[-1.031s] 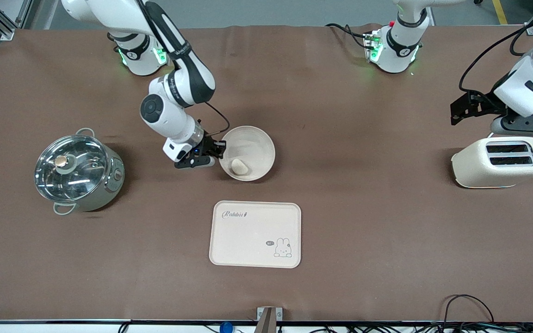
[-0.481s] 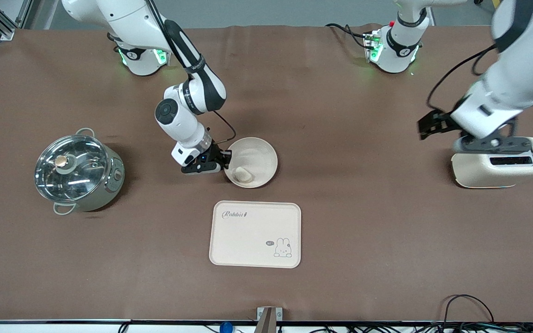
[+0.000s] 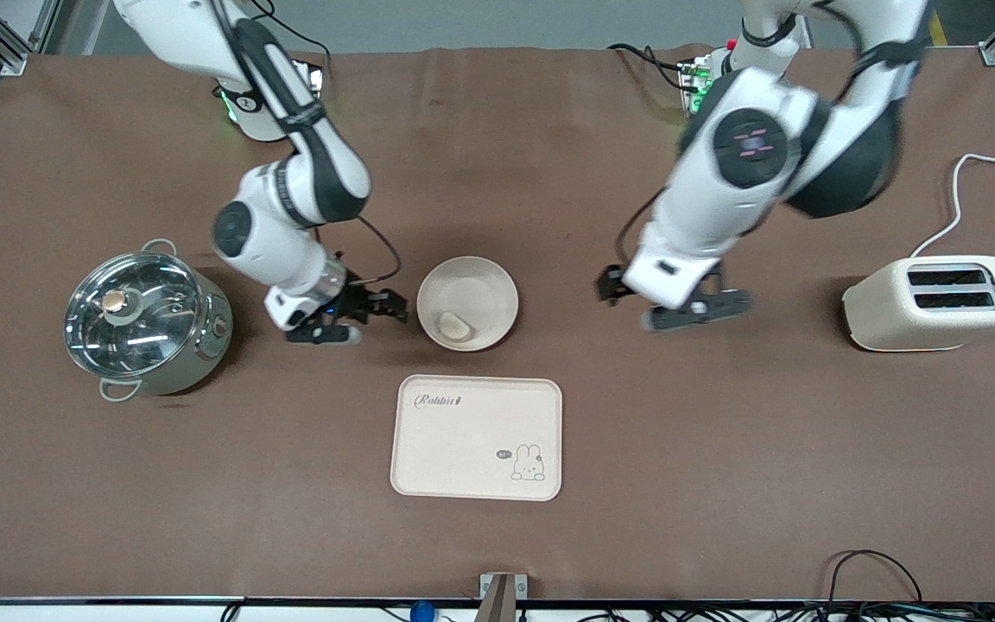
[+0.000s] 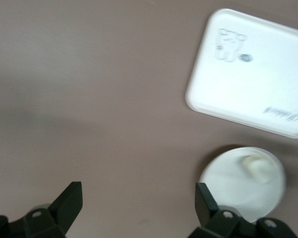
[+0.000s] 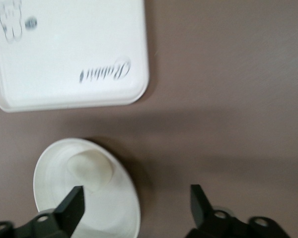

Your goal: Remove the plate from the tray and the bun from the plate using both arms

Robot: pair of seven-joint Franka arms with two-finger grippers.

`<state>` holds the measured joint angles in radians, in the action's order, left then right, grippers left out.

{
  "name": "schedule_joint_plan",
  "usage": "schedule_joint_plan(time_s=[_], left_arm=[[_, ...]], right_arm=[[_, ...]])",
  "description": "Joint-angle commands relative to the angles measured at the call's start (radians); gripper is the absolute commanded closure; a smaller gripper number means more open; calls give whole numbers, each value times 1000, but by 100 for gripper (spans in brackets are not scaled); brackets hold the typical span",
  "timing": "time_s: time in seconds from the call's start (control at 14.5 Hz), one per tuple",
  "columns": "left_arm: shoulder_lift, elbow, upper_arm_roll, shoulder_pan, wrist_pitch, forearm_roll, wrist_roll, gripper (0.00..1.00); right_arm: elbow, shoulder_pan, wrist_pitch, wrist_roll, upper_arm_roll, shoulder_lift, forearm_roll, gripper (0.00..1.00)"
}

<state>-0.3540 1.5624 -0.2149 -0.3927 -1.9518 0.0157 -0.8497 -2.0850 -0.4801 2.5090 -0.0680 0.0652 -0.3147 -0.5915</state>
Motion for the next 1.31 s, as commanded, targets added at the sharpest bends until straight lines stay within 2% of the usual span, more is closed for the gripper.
schedule_joint_plan(time_s=[0.0,0.14,0.34,0.48,0.55,0.76,0.96,1.17,1.24], left_arm=[[-182,-161,16,-125,-51,50,-180,3],[-274,-223,17,-187,-114,90,-331,6],[-374,-245,43,-274,-298,93,-515,7],[-419,-246,83,-331,-369,93,-609,12],[-439,-249,103,-360,-392,93,-649,14],[-496,-259,115,-394,-424,92,-722,21],[-532,-265,120,-413,-446,92,-749,29],[-568,-266,121,-416,-507,93,-773,35],[-572,-266,121,-416,-521,93,-773,38]], right_arm=[[-24,60,-68,33,-5,75,-2,0],[-1,107,-165,79,25,124,68,0],[45,204,-347,90,41,222,243,0],[145,283,-505,88,38,227,381,0],[179,320,-569,85,38,227,416,0],[212,444,-715,88,38,296,447,0],[258,460,-849,80,38,409,548,0],[316,457,-884,73,30,442,578,0],[377,451,-886,67,27,433,605,0]])
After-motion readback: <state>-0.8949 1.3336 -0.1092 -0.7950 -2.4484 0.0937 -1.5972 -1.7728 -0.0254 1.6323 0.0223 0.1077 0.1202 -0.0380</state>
